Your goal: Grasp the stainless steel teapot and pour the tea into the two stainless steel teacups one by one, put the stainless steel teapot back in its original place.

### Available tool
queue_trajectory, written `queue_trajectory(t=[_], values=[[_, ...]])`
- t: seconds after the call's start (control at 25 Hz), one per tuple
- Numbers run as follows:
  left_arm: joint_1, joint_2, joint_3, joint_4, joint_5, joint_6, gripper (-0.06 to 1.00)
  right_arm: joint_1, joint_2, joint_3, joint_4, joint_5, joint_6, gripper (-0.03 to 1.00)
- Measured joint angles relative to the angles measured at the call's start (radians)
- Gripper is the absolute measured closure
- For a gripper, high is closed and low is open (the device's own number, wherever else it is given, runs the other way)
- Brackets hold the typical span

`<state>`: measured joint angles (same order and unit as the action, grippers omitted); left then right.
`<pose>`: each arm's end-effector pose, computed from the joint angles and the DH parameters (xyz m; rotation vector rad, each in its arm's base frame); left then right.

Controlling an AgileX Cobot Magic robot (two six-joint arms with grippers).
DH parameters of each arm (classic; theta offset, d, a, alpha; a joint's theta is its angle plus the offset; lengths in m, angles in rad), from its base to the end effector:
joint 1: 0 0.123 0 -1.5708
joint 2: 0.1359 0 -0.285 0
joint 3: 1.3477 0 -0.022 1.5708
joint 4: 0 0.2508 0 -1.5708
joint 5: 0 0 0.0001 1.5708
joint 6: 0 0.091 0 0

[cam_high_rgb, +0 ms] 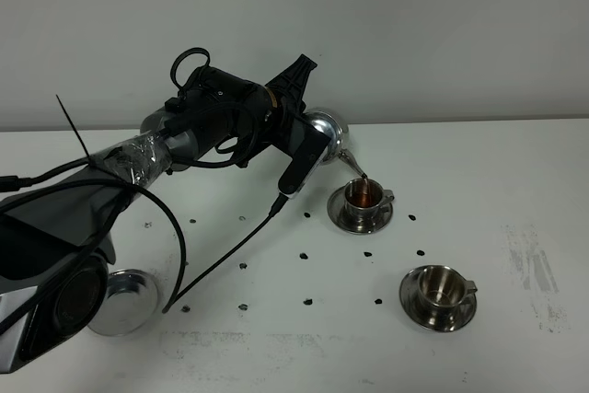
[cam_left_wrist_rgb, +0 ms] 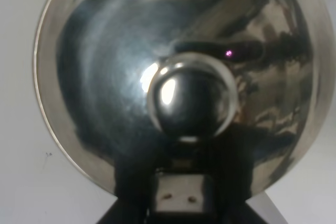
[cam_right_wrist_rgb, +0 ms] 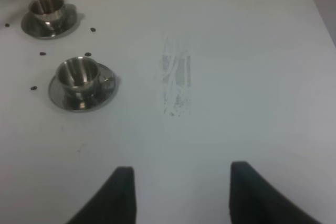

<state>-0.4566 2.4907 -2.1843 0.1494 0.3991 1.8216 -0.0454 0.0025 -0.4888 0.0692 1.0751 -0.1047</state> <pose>0.5155 -0.2474 0.1779 2.1697 0.8611 0.8753 -0.0036 0.0057 0.2732 -0.0646 2.0694 -0.0089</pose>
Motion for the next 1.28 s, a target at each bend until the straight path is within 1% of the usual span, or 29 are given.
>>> queue_trajectory(t=[1.28], values=[[0.0, 0.0, 0.0, 0.002, -0.003, 0.003, 0.69, 0.0, 0.0, 0.0, 0.0, 0.0, 0.0, 0.54]])
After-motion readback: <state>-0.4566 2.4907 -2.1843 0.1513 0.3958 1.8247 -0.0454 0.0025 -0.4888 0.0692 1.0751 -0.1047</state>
